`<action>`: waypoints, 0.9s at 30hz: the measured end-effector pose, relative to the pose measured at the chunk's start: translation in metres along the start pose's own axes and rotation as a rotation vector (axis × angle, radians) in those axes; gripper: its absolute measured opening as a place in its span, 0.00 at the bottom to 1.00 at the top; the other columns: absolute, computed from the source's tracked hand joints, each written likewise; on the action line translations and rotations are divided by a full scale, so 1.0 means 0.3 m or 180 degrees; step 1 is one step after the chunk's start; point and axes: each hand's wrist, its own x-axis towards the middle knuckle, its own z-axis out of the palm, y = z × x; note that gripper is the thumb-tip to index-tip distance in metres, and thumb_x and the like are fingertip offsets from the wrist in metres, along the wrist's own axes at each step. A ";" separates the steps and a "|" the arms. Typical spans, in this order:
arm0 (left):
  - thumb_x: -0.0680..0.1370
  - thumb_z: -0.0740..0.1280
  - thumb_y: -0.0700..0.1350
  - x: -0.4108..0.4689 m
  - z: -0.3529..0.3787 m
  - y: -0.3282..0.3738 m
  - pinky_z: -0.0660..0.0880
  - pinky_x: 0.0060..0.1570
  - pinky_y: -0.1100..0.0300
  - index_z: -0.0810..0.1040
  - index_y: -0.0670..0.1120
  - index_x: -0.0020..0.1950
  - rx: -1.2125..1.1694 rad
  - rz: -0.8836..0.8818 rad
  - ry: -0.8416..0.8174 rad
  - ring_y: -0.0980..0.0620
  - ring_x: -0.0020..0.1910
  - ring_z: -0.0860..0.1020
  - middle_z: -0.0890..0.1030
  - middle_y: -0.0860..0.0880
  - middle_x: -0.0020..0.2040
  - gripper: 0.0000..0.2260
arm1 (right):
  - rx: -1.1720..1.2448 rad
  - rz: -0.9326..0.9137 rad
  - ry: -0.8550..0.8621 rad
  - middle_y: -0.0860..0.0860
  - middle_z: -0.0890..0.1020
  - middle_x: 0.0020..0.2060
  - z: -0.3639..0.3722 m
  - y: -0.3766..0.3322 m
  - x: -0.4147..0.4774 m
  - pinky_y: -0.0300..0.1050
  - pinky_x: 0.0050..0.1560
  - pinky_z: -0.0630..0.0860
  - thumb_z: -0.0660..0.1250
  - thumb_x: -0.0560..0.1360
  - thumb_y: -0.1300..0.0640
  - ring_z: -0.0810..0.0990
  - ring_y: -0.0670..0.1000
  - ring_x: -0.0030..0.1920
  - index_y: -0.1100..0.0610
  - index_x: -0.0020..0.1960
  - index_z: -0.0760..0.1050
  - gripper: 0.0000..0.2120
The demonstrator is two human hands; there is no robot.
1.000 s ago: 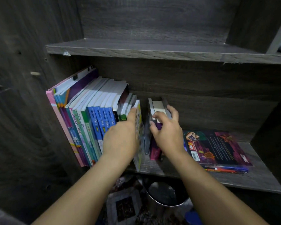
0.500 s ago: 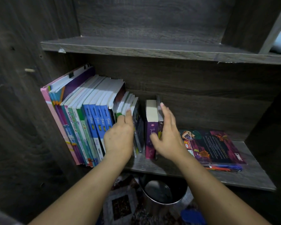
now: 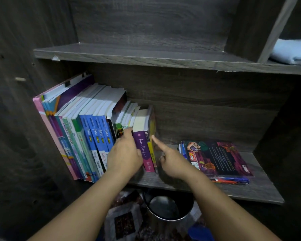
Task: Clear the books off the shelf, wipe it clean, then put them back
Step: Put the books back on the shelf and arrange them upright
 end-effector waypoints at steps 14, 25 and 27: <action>0.80 0.59 0.59 0.000 0.042 0.087 0.68 0.38 0.61 0.65 0.48 0.74 0.0546 0.0549 0.0485 0.49 0.50 0.74 0.72 0.47 0.54 0.26 | -0.0322 0.0003 0.0012 0.52 0.76 0.65 -0.025 0.070 -0.023 0.45 0.60 0.74 0.59 0.77 0.64 0.76 0.51 0.62 0.43 0.72 0.67 0.27; 0.73 0.70 0.50 -0.053 -0.063 0.209 0.68 0.34 0.55 0.60 0.47 0.56 0.0486 -0.0349 -0.0298 0.48 0.38 0.73 0.74 0.49 0.43 0.22 | -0.0307 -0.0057 0.0106 0.51 0.76 0.64 -0.039 0.103 -0.051 0.38 0.59 0.71 0.58 0.77 0.64 0.76 0.51 0.61 0.43 0.73 0.65 0.28; 0.71 0.71 0.51 -0.090 -0.064 0.220 0.69 0.34 0.55 0.54 0.49 0.57 0.0611 -0.0271 -0.0598 0.48 0.39 0.75 0.75 0.49 0.43 0.27 | -0.0222 -0.0183 0.0208 0.54 0.75 0.66 -0.034 0.091 -0.046 0.38 0.57 0.72 0.60 0.76 0.64 0.76 0.51 0.59 0.42 0.76 0.58 0.32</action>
